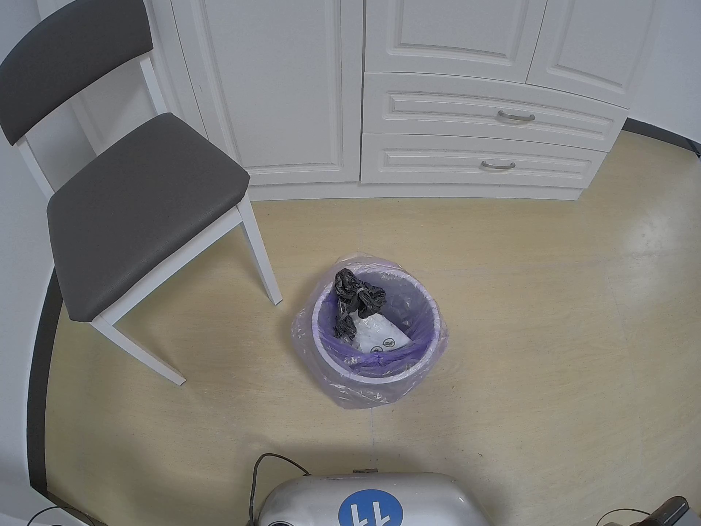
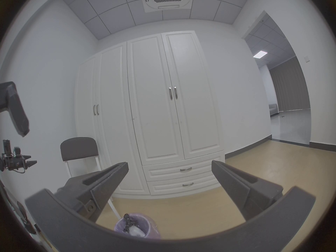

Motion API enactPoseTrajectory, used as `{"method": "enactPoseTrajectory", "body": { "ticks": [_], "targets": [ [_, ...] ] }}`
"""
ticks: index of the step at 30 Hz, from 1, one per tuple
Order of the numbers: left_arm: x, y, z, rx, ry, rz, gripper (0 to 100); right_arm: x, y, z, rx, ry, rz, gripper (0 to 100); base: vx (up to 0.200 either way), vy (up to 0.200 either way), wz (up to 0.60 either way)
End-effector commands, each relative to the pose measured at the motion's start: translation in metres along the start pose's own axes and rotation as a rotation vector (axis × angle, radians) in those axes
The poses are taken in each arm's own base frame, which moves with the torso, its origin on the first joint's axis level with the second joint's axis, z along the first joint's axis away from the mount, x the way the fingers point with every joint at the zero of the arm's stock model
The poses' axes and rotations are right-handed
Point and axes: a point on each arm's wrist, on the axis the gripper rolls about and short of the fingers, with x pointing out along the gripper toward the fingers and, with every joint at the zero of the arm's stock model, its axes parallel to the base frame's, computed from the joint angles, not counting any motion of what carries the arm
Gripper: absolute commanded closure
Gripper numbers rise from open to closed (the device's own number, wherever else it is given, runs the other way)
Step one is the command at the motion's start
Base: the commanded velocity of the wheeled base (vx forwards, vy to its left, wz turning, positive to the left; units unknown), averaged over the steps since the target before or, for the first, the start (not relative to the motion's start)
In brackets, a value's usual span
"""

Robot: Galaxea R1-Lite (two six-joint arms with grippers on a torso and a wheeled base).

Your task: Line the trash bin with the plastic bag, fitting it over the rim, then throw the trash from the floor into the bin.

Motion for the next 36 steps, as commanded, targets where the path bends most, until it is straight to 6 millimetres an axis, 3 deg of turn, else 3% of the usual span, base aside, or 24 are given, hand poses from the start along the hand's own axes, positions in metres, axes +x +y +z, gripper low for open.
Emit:
{"method": "enactPoseTrajectory", "body": {
  "ticks": [1, 4, 13, 27, 36],
  "targets": [
    [-0.017, 0.007, 0.003, -0.008, -0.051, 0.039, 0, -0.041, 0.001, 0.005, -0.005, -0.068, 0.002, 0, 0.000, 0.000, 0.00],
    [-0.027, 0.010, 0.002, -0.004, -0.053, 0.051, 0, -0.059, 0.000, 0.002, -0.002, -0.079, 0.005, 0, 0.000, 0.000, 0.00],
    [-0.047, 0.014, 0.001, 0.007, -0.084, 0.078, 0, -0.085, -0.001, -0.015, 0.006, -0.137, 0.002, 0, 0.000, 0.000, 0.00],
    [-0.088, 0.010, -0.036, 0.007, -0.030, 0.122, 0, -0.080, -0.006, -0.047, -0.004, -0.043, -0.029, 0, 0.000, 0.000, 0.00],
    [-0.090, 0.006, -0.063, -0.046, 0.012, 0.101, 0, -0.078, -0.008, -0.063, -0.030, 0.004, -0.035, 0, 0.000, 0.000, 0.00]
  ]
}}
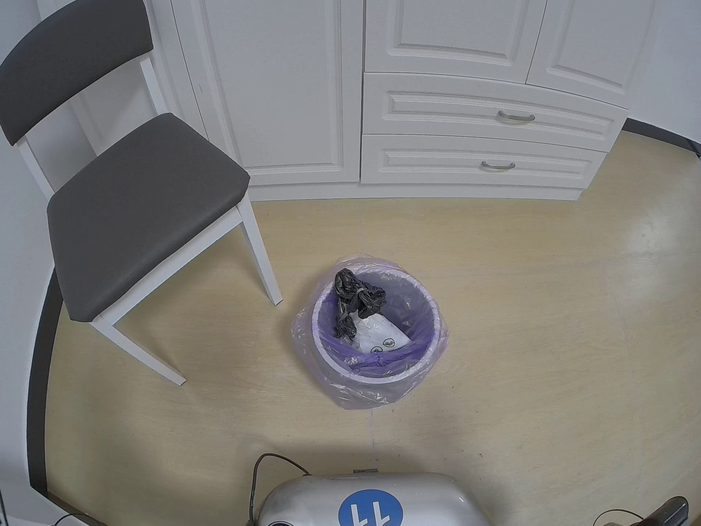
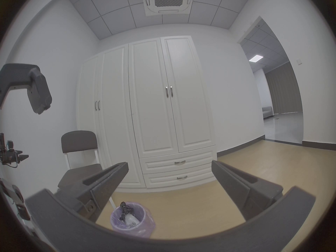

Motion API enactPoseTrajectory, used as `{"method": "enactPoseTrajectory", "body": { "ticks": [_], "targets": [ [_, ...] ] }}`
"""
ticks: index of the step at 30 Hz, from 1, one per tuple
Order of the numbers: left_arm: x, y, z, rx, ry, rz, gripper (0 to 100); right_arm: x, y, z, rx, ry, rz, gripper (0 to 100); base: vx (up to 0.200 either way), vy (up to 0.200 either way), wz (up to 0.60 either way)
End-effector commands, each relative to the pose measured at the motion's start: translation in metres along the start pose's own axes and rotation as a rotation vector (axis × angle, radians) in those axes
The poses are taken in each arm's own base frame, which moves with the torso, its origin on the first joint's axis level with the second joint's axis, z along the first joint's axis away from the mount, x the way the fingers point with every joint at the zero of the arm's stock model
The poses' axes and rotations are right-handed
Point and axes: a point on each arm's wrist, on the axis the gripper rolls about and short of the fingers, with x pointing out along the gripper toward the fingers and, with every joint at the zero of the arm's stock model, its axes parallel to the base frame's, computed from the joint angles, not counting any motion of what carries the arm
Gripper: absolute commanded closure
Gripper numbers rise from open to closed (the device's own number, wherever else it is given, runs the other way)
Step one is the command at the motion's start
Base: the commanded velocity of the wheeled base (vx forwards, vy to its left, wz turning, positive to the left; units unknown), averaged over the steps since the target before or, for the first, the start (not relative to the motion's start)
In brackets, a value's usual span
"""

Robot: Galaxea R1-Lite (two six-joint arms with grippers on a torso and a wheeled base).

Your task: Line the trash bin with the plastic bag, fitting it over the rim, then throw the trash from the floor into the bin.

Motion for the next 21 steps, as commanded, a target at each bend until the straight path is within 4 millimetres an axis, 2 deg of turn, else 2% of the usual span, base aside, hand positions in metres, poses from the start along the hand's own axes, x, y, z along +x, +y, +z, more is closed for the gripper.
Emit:
{"method": "enactPoseTrajectory", "body": {
  "ticks": [1, 5, 11, 21],
  "targets": [
    [-0.004, 0.000, -0.013, -0.002, 0.004, -0.006, 0, -0.001, -0.001, -0.008, -0.009, 0.017, 0.001, 0, 0.000, 0.000, 0.00],
    [-0.002, -0.005, -0.031, -0.008, 0.051, -0.071, 0, -0.001, -0.003, -0.026, -0.040, 0.077, -0.003, 0, 0.000, 0.000, 0.00],
    [-0.002, -0.012, -0.066, 0.016, 0.163, -0.153, 0, -0.003, -0.008, -0.062, -0.121, 0.198, -0.005, 0, 0.000, 0.000, 0.00],
    [-0.006, -0.013, -0.080, -0.010, 0.303, -0.162, 0, -0.010, -0.012, -0.088, -0.146, 0.416, -0.015, 0, 0.000, 0.000, 0.00]
  ]
}}
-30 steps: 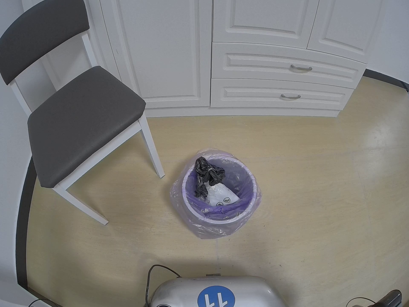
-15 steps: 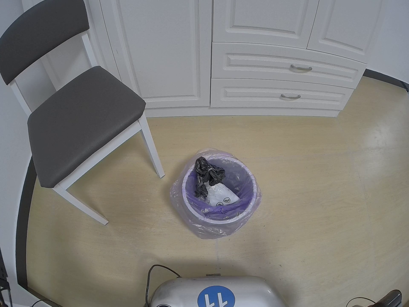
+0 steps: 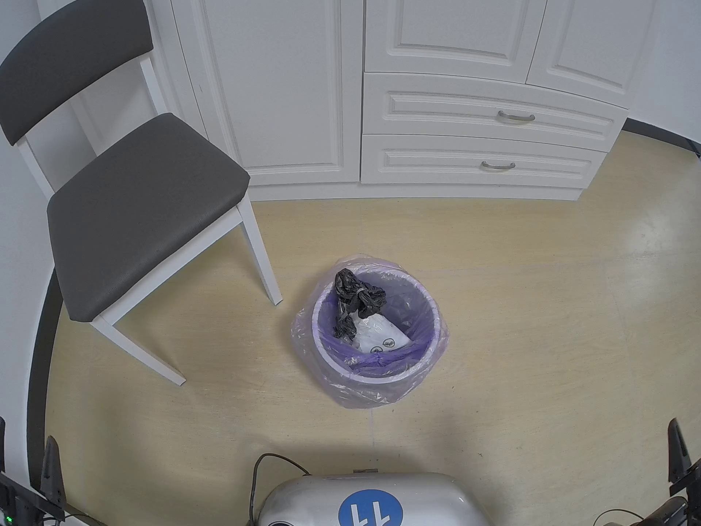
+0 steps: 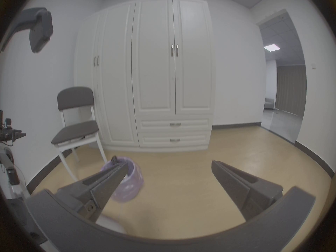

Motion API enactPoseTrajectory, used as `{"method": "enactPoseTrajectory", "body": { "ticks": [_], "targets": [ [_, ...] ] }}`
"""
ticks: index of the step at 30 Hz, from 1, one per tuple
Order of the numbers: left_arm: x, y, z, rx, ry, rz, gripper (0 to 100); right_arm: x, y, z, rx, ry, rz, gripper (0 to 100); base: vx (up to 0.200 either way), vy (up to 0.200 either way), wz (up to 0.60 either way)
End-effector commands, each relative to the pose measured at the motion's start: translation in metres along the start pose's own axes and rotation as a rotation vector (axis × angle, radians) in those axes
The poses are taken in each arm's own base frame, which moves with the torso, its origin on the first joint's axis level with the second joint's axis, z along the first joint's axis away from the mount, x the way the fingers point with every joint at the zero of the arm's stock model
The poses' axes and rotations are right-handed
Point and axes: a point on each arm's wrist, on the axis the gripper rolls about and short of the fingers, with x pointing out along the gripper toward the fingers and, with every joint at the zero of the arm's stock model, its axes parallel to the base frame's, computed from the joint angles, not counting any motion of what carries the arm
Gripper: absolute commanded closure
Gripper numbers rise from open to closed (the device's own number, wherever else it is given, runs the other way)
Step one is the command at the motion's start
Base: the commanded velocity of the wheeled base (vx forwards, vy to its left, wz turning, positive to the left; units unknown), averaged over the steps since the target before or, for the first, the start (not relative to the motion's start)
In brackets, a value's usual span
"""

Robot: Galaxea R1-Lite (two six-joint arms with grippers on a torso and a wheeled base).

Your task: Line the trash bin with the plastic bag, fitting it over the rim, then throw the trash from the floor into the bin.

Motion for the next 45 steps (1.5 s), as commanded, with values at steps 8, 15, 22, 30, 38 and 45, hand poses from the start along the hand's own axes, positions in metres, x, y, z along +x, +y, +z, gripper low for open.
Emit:
{"method": "enactPoseTrajectory", "body": {
  "ticks": [8, 15, 22, 30, 38, 45],
  "targets": [
    [0.0001, -0.0008, -0.0098, -0.018, 0.050, -0.007, 0, -0.0017, 0.0001, -0.0225, -0.008, 0.170, 0.001, 0, 0.000, 0.000, 0.00],
    [-0.0001, -0.0028, -0.0094, -0.017, 0.046, -0.095, 0, -0.0016, 0.0001, -0.0222, 0.000, 0.167, -0.001, 0, 0.000, 0.000, 0.00],
    [-0.0001, -0.0035, -0.0095, -0.013, 0.042, -0.125, 0, -0.0016, 0.0000, -0.0222, 0.007, 0.167, -0.005, 0, 0.000, 0.000, 0.00],
    [-0.0008, -0.0054, -0.0125, -0.015, 0.065, -0.203, 0, -0.0016, 0.0001, -0.0222, 0.006, 0.167, -0.003, 0, 0.000, 0.000, 0.00],
    [-0.0007, -0.0048, -0.0146, -0.060, 0.093, -0.172, 0, -0.0016, 0.0001, -0.0222, 0.006, 0.167, -0.003, 0, 0.000, 0.000, 0.00],
    [-0.0007, -0.0048, -0.0148, -0.052, 0.093, -0.175, 0, -0.0016, 0.0000, -0.0222, 0.008, 0.167, -0.002, 0, 0.000, 0.000, 0.00]
  ]
}}
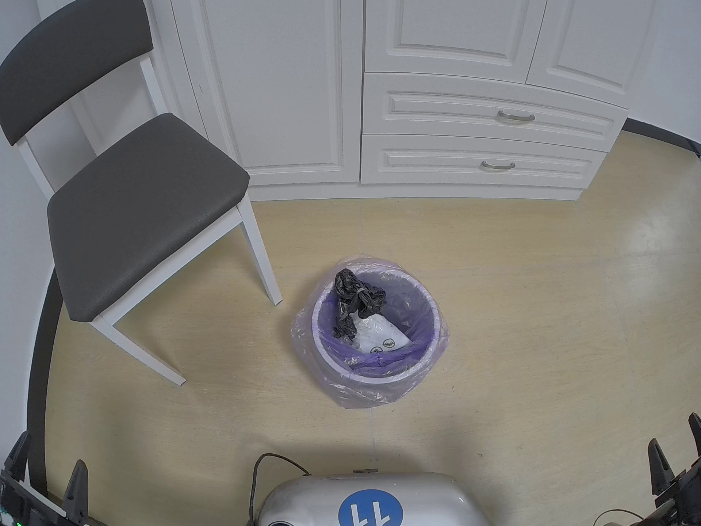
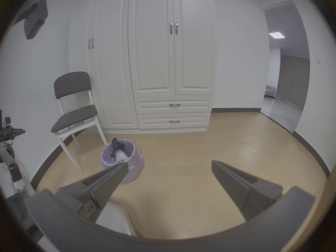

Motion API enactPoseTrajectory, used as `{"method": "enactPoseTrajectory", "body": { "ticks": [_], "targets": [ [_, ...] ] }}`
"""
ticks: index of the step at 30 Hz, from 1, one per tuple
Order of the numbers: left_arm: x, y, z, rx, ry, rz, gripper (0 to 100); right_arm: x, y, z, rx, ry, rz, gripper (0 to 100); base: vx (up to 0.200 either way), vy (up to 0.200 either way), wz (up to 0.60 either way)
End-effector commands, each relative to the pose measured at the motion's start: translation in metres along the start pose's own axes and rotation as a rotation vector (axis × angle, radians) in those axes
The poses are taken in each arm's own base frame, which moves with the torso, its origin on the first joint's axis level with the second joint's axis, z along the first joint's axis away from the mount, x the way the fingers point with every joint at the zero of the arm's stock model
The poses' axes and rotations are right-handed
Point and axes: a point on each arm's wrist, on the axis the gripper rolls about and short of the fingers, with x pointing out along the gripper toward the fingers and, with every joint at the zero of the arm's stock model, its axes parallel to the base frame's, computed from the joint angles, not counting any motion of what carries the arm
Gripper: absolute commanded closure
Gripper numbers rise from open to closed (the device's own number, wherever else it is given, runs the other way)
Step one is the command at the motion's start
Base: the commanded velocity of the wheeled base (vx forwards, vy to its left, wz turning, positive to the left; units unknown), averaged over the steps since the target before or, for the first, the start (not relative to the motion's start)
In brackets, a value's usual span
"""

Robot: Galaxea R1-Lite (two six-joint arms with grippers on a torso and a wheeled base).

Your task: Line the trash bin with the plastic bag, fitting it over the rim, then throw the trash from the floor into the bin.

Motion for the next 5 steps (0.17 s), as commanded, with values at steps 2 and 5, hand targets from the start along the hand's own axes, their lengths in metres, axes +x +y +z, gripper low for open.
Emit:
{"method": "enactPoseTrajectory", "body": {
  "ticks": [2, 5],
  "targets": [
    [0.0003, -0.0001, -0.0052, 0.000, 0.006, 0.001, 0, 0.0002, 0.0000, -0.0052, 0.001, 0.003, 0.001, 0, 0.000, 0.000, 0.00],
    [0.0003, -0.0001, -0.0052, 0.000, 0.006, -0.001, 0, 0.0002, 0.0000, -0.0052, 0.001, 0.003, 0.001, 0, 0.000, 0.000, 0.00]
  ]
}}
